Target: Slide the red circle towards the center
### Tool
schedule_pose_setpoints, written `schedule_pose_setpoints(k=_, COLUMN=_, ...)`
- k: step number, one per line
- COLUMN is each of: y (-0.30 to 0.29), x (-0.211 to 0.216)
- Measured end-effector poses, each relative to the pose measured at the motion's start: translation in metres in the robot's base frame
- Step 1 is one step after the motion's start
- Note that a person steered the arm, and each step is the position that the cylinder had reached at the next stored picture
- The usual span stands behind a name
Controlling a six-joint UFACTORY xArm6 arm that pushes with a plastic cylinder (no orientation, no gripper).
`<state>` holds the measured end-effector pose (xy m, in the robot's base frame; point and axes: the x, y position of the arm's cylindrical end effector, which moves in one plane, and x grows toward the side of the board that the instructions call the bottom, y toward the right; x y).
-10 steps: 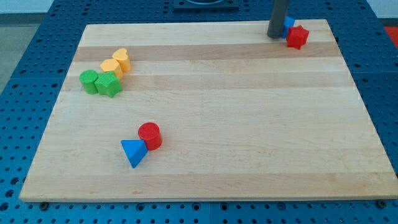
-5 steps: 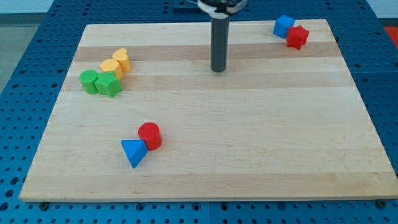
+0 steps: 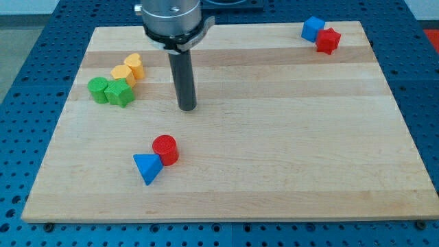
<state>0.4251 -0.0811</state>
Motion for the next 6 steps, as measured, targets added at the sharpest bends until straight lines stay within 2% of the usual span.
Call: schedule_pose_setpoints(k=6, y=-0.092, x=0.047)
